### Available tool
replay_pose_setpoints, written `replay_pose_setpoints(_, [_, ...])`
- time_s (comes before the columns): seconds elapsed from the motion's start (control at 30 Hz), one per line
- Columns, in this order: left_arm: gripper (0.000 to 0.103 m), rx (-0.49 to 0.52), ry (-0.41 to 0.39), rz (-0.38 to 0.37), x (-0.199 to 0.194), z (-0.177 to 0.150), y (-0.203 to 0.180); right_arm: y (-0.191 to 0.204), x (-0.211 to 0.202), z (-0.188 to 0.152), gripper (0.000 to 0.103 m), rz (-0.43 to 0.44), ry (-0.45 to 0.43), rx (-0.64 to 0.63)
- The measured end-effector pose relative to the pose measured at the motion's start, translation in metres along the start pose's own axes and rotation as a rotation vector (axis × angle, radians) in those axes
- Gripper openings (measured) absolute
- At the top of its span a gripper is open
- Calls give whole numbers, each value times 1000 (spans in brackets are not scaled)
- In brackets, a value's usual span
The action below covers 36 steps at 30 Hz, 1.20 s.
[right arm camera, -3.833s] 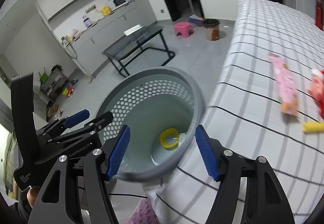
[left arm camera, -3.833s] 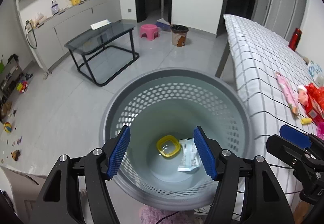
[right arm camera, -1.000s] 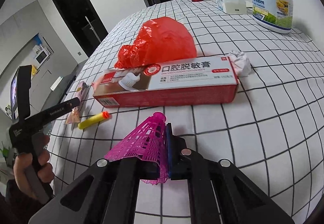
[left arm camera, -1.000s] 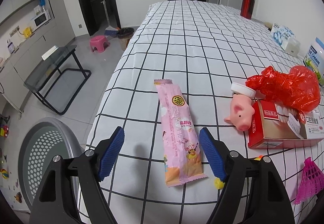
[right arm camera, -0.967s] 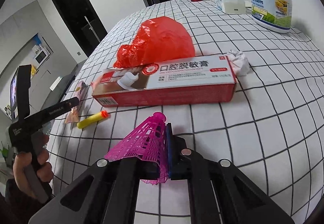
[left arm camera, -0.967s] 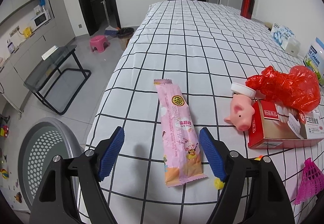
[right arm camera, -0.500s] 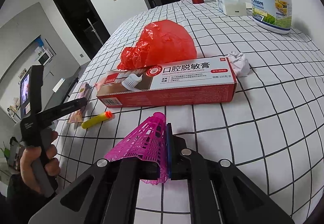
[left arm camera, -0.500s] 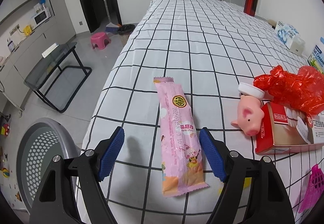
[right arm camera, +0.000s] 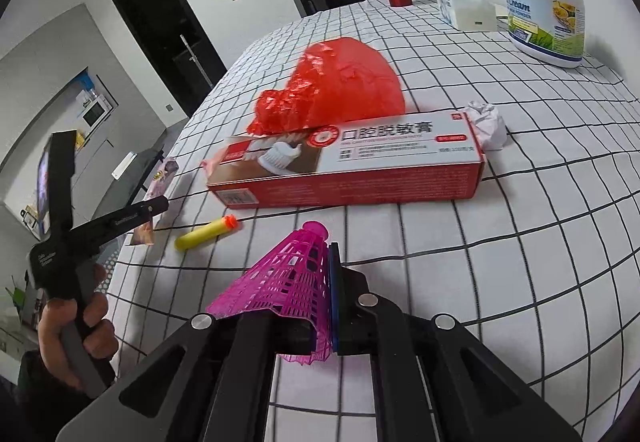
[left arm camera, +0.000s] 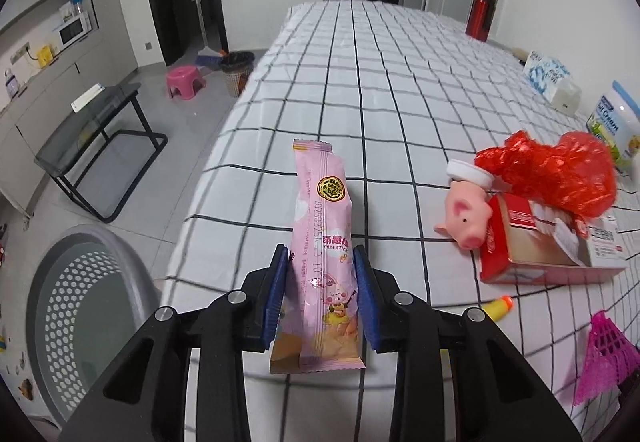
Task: Collect trash
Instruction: 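Carry both items over the grey basket and open both tools to drop them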
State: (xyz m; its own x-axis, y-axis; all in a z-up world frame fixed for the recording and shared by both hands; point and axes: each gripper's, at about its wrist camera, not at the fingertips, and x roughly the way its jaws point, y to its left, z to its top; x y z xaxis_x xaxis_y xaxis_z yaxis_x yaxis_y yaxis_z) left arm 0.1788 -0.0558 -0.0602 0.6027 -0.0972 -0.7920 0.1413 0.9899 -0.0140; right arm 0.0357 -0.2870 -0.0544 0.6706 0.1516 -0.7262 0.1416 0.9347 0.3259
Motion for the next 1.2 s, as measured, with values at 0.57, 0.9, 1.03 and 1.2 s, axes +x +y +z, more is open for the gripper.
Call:
replay_pose_setpoints(0.57, [32,-140,-89,114,-94,-66,137,161,24,-18,5,200,72,-242])
replay_pose_setpoints(0.9, [32,-217,-82,180,-113,-96,228,284,60,-35,5,332,137,-405])
replay_pose_setpoints(1.03, [33,-247,-61,173,-105,-104,246,317,80,-41,5,354,168,-455])
replay_pose_setpoints(1.2, [33,-259,-20,157,-89,-114,260,342,106,-52,5,348,237,-493])
